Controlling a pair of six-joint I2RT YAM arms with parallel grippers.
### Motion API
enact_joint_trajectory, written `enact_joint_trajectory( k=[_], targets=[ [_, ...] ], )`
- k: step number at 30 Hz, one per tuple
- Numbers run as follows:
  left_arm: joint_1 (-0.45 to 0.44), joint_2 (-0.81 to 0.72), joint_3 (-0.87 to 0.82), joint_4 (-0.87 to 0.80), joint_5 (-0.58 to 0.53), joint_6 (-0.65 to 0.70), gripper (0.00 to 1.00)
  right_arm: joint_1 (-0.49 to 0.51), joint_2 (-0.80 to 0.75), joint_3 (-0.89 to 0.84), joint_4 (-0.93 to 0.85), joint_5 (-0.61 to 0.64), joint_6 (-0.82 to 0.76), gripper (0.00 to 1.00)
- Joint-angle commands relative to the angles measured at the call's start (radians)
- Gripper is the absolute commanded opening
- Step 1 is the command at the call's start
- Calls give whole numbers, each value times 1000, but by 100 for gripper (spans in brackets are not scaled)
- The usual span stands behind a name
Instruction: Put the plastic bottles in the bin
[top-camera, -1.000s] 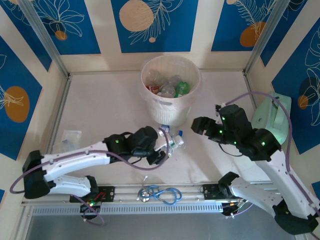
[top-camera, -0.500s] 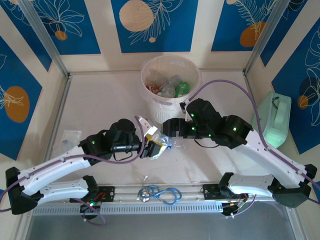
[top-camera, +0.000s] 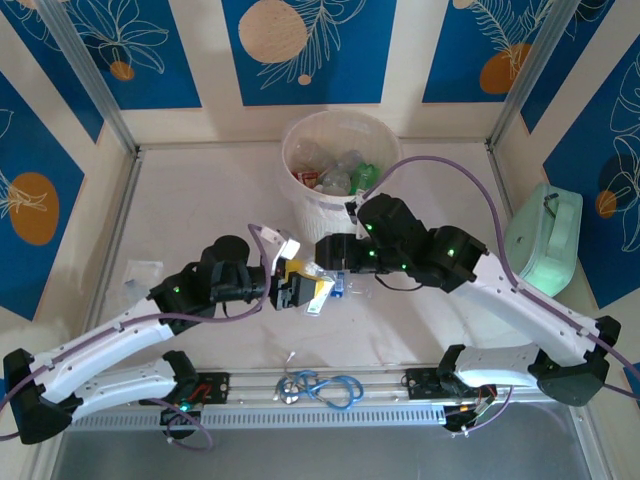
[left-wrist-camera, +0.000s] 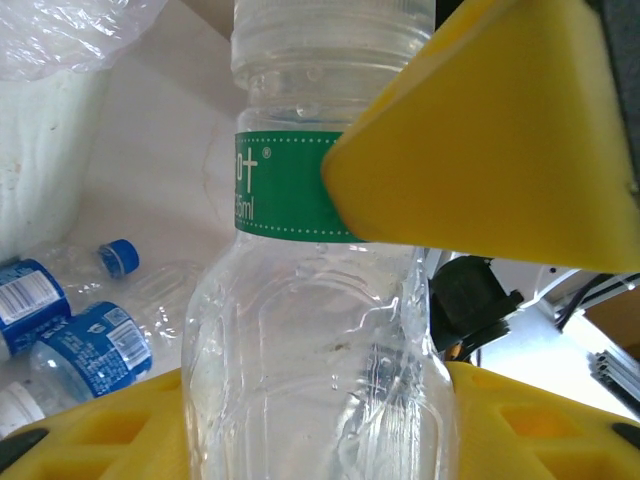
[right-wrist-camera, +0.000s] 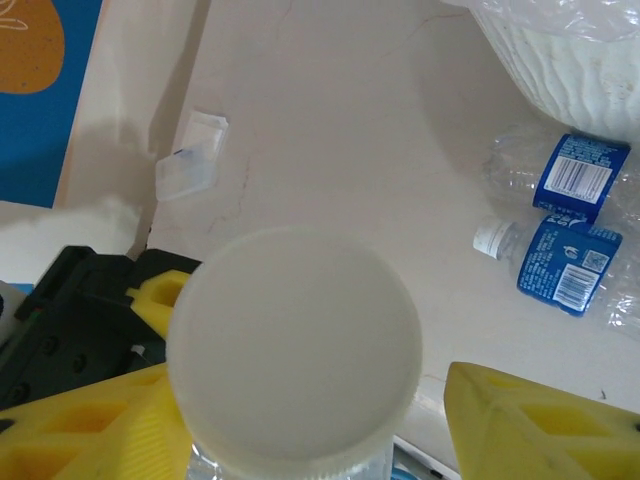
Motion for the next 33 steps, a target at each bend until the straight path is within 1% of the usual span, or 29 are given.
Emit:
enact_joint_trajectory(
  k=[1, 6, 8, 13, 15, 18, 19, 20, 24, 27, 30, 33],
  targets=[
    [17, -23, -16, 68, 55, -34, 53, 8, 12, 10, 30, 15, -14, 62],
    [27, -28, -33, 99, 89, -59, 53, 5, 30, 17, 42, 17, -28, 61],
    [31, -29, -37, 108, 100, -68, 53, 5, 35, 19, 44, 21, -33, 57],
    [43, -42, -50, 116, 92, -82, 54, -2, 48, 31, 48, 12, -43, 43],
    [47, -47, -49, 110, 76, -86, 64, -2, 53, 43, 47, 8, -50, 39],
    [50, -50, -45, 98, 45, -87, 86, -1, 57, 67, 40, 12, -57, 36],
    [50, -52, -43, 93, 31, -88, 95, -2, 57, 77, 38, 15, -61, 36],
    [51, -55, -40, 87, 12, -88, 100, -4, 57, 88, 36, 18, -66, 35],
    [51, -73, -22, 49, -49, -81, 100, -26, 60, 136, 26, 21, -79, 35],
    [52, -97, 3, -17, -136, -75, 100, -51, 71, 191, 13, 20, -104, 35],
    [56, -136, 29, -91, -232, -78, 100, -101, 94, 270, -27, 44, -126, 35],
    [60, -162, 61, -205, -380, -101, 100, -176, 109, 325, -46, 51, -121, 35]
  ],
)
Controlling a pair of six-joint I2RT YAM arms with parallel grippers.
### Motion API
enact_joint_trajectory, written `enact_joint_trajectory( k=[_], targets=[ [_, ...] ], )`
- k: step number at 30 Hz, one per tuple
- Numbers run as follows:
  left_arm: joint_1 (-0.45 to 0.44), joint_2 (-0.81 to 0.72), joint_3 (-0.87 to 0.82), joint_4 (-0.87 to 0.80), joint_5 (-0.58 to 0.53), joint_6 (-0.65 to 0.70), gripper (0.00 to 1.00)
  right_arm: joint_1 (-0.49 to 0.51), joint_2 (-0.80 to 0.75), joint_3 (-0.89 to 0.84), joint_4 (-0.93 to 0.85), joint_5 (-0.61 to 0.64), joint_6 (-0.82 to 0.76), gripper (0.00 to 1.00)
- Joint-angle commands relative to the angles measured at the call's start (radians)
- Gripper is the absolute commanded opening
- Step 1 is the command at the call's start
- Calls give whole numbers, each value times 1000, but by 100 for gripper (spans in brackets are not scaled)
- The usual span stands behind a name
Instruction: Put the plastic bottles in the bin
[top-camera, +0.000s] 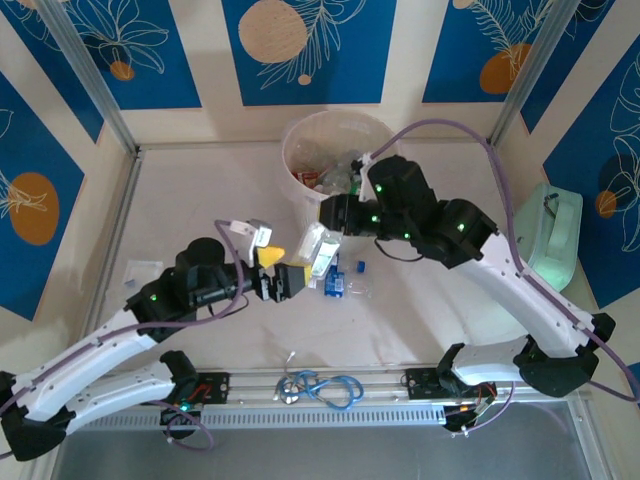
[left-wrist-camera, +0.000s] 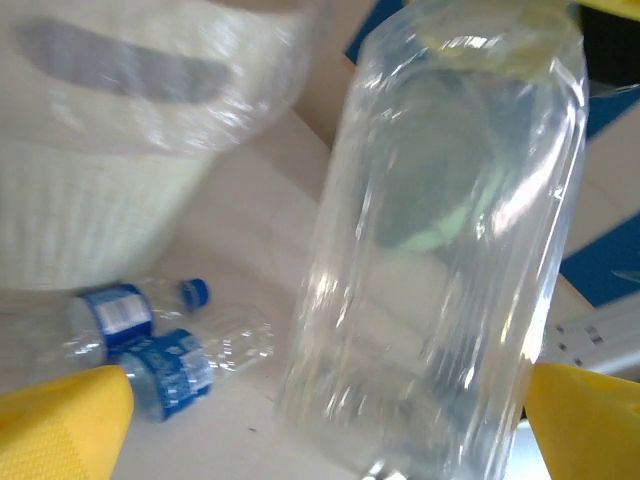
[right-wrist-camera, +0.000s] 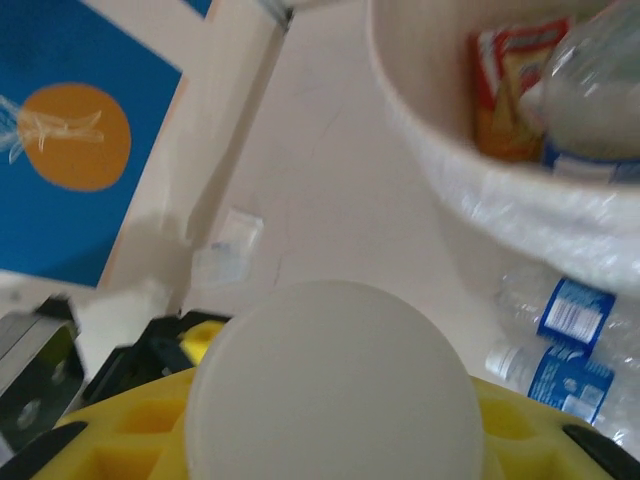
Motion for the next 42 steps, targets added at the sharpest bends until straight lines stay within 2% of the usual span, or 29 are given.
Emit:
enact_joint_trajectory(
  k=[1, 3, 5, 13, 19, 22, 24, 26, 30, 32, 38, 42],
  targets=[
    [18, -28, 61, -178, -234, -30, 100, -77, 4, 68, -30, 19, -23, 35],
    [27, -25, 76, -262, -320, -58, 100, -125, 17, 94, -21, 13, -25, 35],
    [40, -22, 76, -308, -342, -82, 100, -178, 45, 142, -22, 10, -40, 35],
    [70, -26, 5, -293, -275, -179, 100, -327, 250, 410, -81, 7, -136, 35],
    [80, -35, -21, -307, -264, -190, 99, -365, 441, 666, -260, 90, -213, 34],
    [89, -41, -42, -302, -259, -197, 99, -379, 486, 704, -307, 87, -227, 34],
    [96, -36, -54, -295, -246, -202, 99, -397, 504, 703, -324, 55, -224, 37],
    [106, -23, -59, -291, -227, -207, 100, -417, 526, 714, -361, 25, -211, 44],
    [115, 17, -37, -313, -193, -203, 100, -427, 499, 665, -346, 29, -199, 70],
    [117, 24, -29, -323, -188, -199, 100, -429, 482, 660, -330, 21, -198, 79],
    [124, 10, -26, -331, -179, -211, 100, -419, 502, 789, -405, 26, -207, 80],
    [129, 2, -16, -341, -175, -221, 100, -397, 489, 792, -416, 41, -217, 69]
  ],
)
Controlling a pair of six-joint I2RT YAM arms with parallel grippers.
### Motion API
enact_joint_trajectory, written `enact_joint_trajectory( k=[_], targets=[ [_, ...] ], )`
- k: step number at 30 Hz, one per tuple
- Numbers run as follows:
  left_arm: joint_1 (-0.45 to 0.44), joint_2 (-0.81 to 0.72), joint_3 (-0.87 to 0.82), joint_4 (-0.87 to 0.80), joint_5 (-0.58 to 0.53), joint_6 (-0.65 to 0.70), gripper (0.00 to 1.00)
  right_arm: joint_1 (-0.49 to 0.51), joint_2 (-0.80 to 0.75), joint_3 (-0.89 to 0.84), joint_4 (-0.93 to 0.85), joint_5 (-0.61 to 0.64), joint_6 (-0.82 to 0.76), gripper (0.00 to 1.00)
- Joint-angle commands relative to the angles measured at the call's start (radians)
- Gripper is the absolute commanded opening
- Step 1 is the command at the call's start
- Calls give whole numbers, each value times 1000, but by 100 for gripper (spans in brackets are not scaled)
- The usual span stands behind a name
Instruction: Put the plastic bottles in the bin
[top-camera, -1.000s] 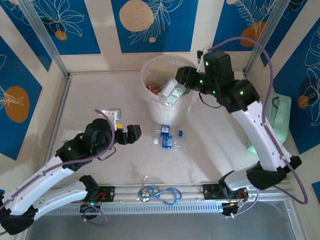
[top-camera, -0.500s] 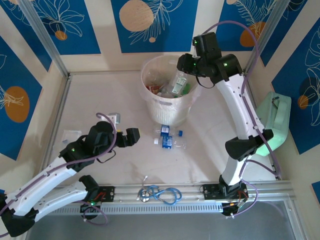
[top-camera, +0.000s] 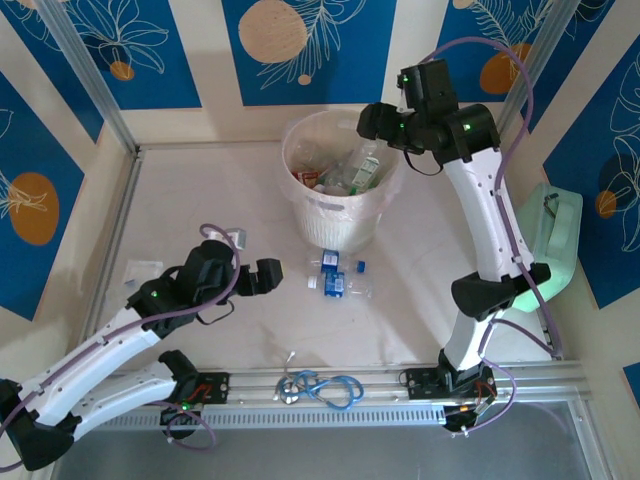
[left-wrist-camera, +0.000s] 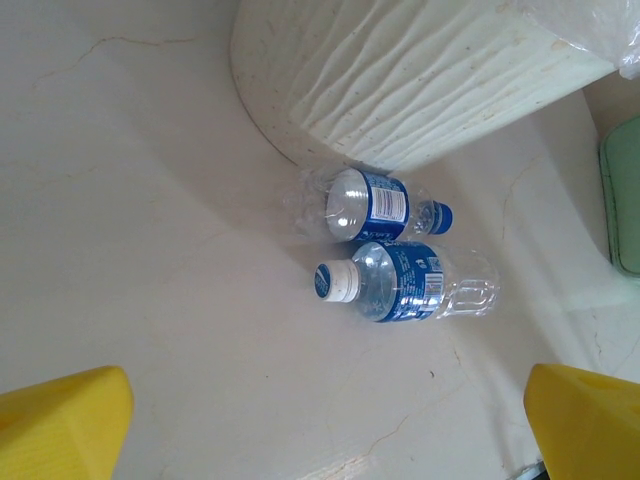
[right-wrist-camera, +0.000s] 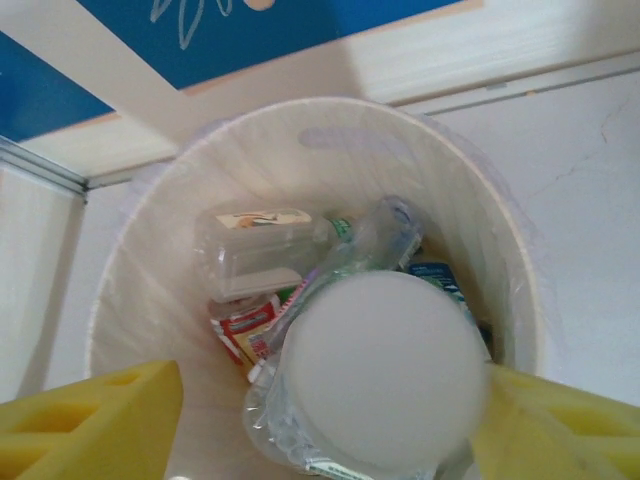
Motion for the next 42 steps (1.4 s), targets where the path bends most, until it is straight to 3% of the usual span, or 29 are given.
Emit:
enact_joint_trajectory(
  k=[1, 6, 10, 12, 17, 19, 23, 34, 42],
  targets=[
    [14, -25, 34, -28, 20, -19, 100, 22, -27, 14, -37, -2, -15, 66],
    [19, -49, 47, -55, 9, -21, 100, 22, -18, -13, -13, 4, -24, 63],
    [25, -60, 50, -68, 6, -29, 100, 21, 5, -2, 46, 0, -61, 75],
    [29, -59, 50, -65, 10, -34, 100, 22, 28, 39, 60, 1, -82, 76],
    [35, -34, 50, -51, 18, -32, 100, 18, 106, 160, -17, 65, -87, 57],
    [41, -20, 47, -39, 25, -29, 100, 4, 103, 119, -13, 85, -70, 53],
    [55, 6, 42, -18, 50, -26, 100, -31, 93, 27, 60, -4, -66, 39],
    [122, 4, 17, -9, 104, -19, 100, 22, 285, 55, 31, 4, -110, 32],
    [146, 5, 10, 12, 141, -21, 100, 104, 321, 175, -3, 69, -155, 35]
  ],
)
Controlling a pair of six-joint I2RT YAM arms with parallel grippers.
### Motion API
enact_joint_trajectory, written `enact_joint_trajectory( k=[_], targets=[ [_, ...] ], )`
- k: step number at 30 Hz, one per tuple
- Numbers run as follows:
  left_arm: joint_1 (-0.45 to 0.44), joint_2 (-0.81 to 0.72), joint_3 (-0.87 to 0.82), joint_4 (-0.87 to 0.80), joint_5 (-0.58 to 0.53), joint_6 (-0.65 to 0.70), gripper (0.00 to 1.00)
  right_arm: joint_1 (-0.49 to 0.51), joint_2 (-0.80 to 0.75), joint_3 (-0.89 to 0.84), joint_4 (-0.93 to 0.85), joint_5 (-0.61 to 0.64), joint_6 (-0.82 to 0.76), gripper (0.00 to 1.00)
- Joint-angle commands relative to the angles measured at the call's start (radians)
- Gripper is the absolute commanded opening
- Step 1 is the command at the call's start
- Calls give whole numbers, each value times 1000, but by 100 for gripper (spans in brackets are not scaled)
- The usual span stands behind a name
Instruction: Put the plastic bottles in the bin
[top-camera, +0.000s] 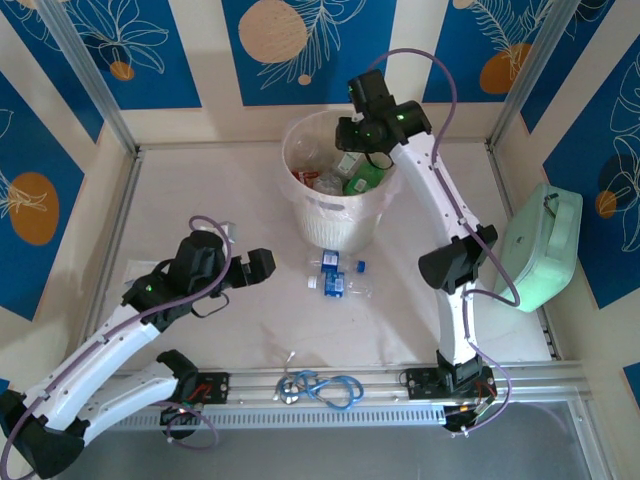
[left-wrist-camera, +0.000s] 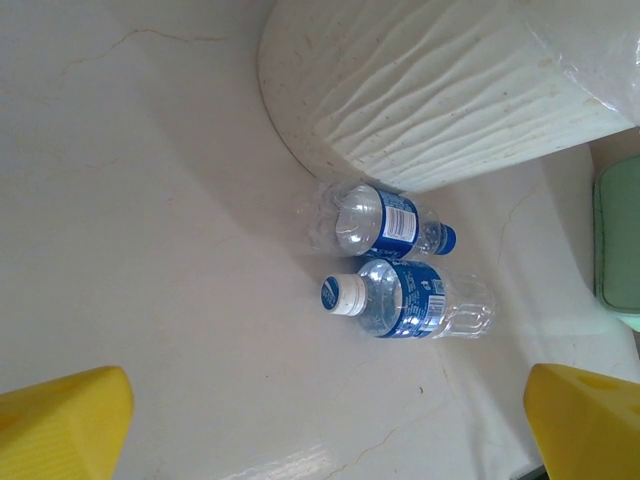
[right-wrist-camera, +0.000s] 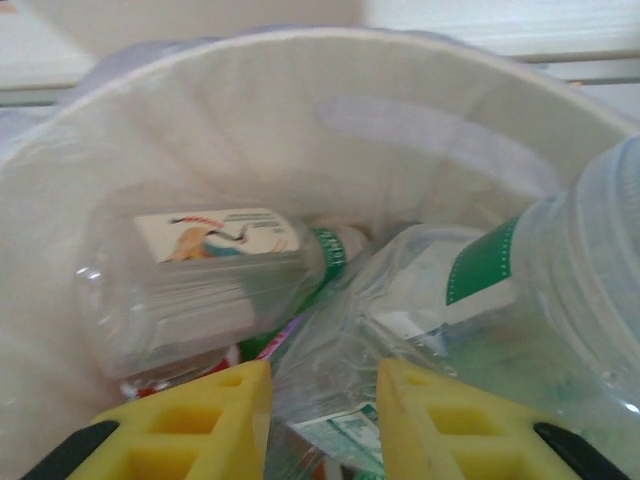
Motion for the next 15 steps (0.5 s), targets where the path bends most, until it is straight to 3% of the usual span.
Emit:
enact_joint_trajectory(
  k=[1, 5, 9, 11, 15],
  targets=[
    [15, -7, -8, 31, 38, 3, 100, 36, 11, 95, -73, 22, -23, 36],
    [19, -5, -2, 33, 44, 3, 99, 59, -29, 173, -112, 74, -23, 45],
    [24, -10, -3, 37, 53, -4, 99, 108, -148, 128, -126, 149, -24, 49],
    [24, -10, -11, 44, 63, -17, 99, 153, -230, 56, -134, 199, -23, 50],
    [26, -5, -52, 77, 90, -78, 97, 282, -467, -248, -91, 309, 1, 56]
  ],
)
